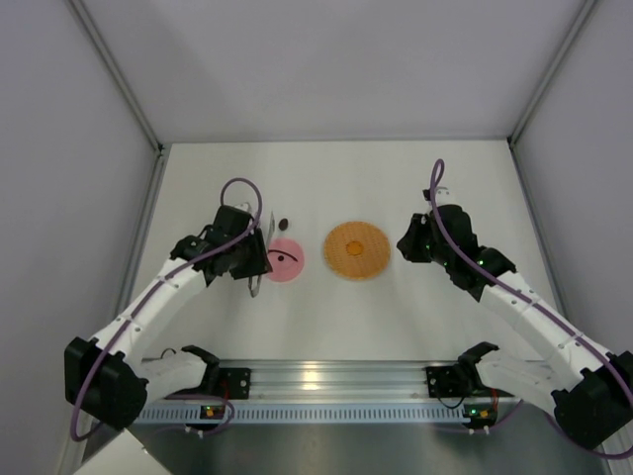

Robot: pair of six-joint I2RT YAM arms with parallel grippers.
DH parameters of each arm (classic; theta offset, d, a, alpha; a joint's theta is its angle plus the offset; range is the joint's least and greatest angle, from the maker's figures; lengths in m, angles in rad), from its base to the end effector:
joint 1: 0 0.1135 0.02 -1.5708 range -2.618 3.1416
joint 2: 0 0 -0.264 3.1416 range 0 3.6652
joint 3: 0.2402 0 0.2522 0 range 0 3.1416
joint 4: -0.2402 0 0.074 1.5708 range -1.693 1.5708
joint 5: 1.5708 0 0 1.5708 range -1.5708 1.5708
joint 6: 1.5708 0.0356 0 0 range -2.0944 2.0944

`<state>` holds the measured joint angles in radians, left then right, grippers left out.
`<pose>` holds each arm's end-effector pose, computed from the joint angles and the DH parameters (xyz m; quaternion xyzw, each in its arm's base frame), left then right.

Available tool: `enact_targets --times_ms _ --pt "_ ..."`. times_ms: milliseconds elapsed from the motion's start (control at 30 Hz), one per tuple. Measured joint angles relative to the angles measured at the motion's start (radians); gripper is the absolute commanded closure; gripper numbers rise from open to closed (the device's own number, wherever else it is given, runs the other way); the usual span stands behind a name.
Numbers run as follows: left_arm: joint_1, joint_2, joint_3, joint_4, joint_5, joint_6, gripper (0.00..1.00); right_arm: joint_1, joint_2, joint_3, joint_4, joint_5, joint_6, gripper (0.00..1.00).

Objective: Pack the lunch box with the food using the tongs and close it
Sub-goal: Pick up the fake food at the center of the board.

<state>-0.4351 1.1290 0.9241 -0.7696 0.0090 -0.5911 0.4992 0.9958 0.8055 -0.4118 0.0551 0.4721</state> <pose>0.2000 -0.0933 0.2704 -0.0732 0.9531 -0.1479 0.2538 0.1929 0.1029 0.2856 0.0008 0.8847 0.1957 0.4230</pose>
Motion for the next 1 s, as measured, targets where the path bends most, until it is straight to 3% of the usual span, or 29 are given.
enact_targets --times_ms 467,1000 --pt "-0.001 0.090 0.024 0.047 0.048 0.020 0.53 0.000 0.000 0.000 0.000 0.000 0.000 0.90" --pt "-0.001 0.385 0.148 0.125 0.043 0.057 0.53 0.000 0.000 0.000 -0.001 0.005 -0.001 0.90"
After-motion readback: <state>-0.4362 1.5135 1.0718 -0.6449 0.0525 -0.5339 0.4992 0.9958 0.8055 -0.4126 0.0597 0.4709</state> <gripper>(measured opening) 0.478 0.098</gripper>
